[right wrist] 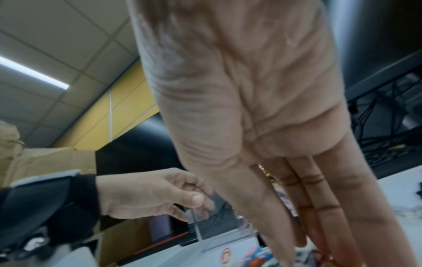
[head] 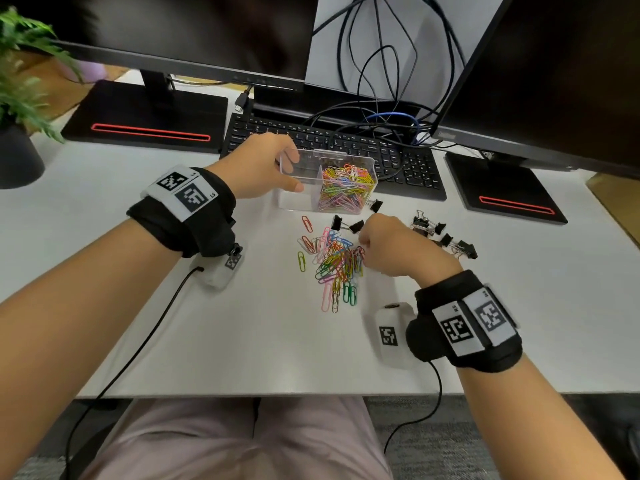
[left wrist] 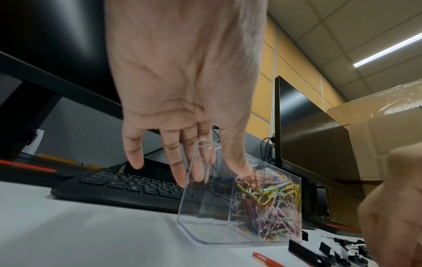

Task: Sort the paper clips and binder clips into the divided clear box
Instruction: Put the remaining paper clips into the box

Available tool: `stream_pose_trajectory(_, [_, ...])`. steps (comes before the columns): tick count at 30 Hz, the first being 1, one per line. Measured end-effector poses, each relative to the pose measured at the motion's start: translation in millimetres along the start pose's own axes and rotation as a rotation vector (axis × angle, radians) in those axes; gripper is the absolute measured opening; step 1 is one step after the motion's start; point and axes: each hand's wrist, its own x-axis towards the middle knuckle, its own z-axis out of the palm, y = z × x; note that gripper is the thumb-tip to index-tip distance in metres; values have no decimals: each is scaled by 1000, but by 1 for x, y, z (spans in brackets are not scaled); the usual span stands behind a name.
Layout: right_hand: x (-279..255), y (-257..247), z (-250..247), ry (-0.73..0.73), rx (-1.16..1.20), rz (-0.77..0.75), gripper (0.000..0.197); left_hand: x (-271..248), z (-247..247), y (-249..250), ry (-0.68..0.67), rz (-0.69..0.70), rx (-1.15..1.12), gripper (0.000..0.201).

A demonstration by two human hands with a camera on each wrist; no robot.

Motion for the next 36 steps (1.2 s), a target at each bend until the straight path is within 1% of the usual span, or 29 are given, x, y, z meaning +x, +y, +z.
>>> stream_pose_trajectory(1, [1, -4, 0, -11, 8, -31, 33, 0, 0, 0, 1, -2, -1, 46])
stream_pose_trajectory(4, [0, -13, 2, -41, 37, -87, 42, 0, 1, -1, -1, 1, 0, 45])
stream_pose_trajectory(5, [-1, -15, 2, -42, 36, -101, 39, 0, 1, -2, -2, 1, -2, 45])
stream_pose_trajectory(6, [0, -16, 3, -37, 21, -118, 33, 1, 0, -2, -2, 1, -5, 45])
stream_pose_trajectory(7, [1, -16, 4, -27, 5, -133, 34, 1, 0, -2, -2, 1, -7, 45])
stream_pose_trajectory(8, [3, -16, 4, -25, -9, -138, 42, 1, 0, -2, -1, 2, -7, 46])
stream_pose_trajectory(9, [5, -17, 4, -16, -11, -140, 45, 1, 1, -2, 0, 3, -8, 46])
stream_pose_trajectory(10, [8, -17, 3, -7, 0, -142, 42, 1, 1, -2, 1, 4, -8, 46])
stream_pose_trajectory(13, [15, -14, 1, 19, 44, -153, 21, 1, 1, -2, 2, 5, -12, 45])
stream_pose_trajectory(14, [16, -12, 0, 17, 61, -159, 18, 1, 2, -2, 2, 6, -14, 45])
stream_pose_trajectory(17, [19, -7, -2, 30, 151, -183, 19, 0, 1, -3, 0, 9, -10, 46])
stream_pose_trajectory(21, [23, 4, -7, 123, 289, -184, 15, 1, 0, -3, -5, 8, -11, 46])
stream_pose_trajectory(27, [26, 18, -11, 159, 620, -163, 13, 1, 0, -3, -8, 10, -29, 45])
stream_pose_trajectory(30, [26, 19, -18, 199, 744, -167, 9, 2, 0, -4, -4, 10, -38, 44])
stream_pose_trajectory(33, [24, 18, -32, 274, 835, -182, 9, 3, 1, -6, -1, 4, -37, 43])
stream_pose_trajectory(36, [29, 15, -48, 403, 920, -184, 13, 4, 2, -8, 1, 6, -30, 42])
